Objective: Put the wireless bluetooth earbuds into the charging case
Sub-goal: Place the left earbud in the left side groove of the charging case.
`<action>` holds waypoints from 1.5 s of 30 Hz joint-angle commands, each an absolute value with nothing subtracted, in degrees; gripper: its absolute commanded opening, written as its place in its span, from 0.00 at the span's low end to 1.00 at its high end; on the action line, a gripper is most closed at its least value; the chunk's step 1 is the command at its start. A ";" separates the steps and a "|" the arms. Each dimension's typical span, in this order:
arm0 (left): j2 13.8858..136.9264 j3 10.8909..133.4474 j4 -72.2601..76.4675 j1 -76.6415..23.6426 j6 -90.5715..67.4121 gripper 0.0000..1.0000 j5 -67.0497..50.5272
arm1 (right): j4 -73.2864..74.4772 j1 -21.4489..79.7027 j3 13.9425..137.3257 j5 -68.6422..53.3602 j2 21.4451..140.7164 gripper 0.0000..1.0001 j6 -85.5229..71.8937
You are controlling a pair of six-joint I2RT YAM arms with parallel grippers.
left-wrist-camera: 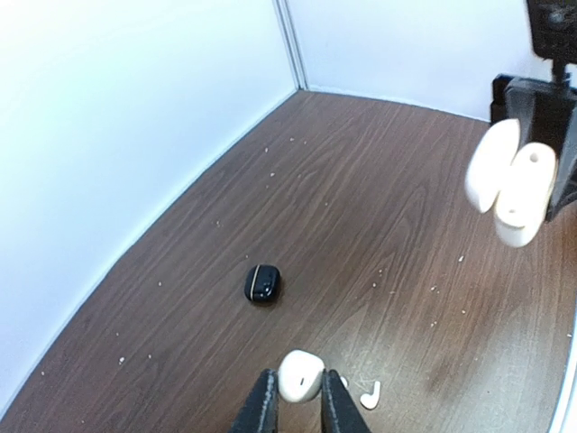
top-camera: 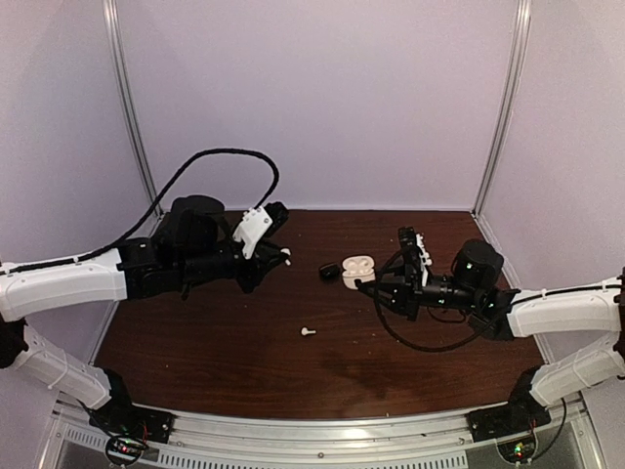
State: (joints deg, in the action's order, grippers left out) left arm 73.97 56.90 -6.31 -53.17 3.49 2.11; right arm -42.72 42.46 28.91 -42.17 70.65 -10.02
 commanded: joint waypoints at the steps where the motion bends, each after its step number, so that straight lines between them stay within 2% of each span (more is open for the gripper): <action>1: 71.52 56.05 -1.36 -55.83 9.73 0.17 2.77 | -49.94 43.04 29.85 -44.19 74.66 0.00 -9.69; 9: 70.39 55.67 -0.39 -60.87 14.29 0.18 3.39 | -56.58 45.21 29.79 -44.82 80.13 0.00 -5.39; 19: 71.62 56.76 2.51 -64.41 17.33 0.18 2.68 | -57.63 47.57 29.51 -42.70 80.57 0.00 1.21; 45: 75.53 58.28 2.22 -67.68 21.51 0.17 1.57 | -57.13 48.84 31.53 -45.00 82.29 0.00 -2.29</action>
State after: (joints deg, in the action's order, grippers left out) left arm 74.85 56.62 -0.03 -67.35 20.10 1.28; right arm -55.77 48.51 29.87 -43.46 82.35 -0.99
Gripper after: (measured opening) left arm 0.176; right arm 0.225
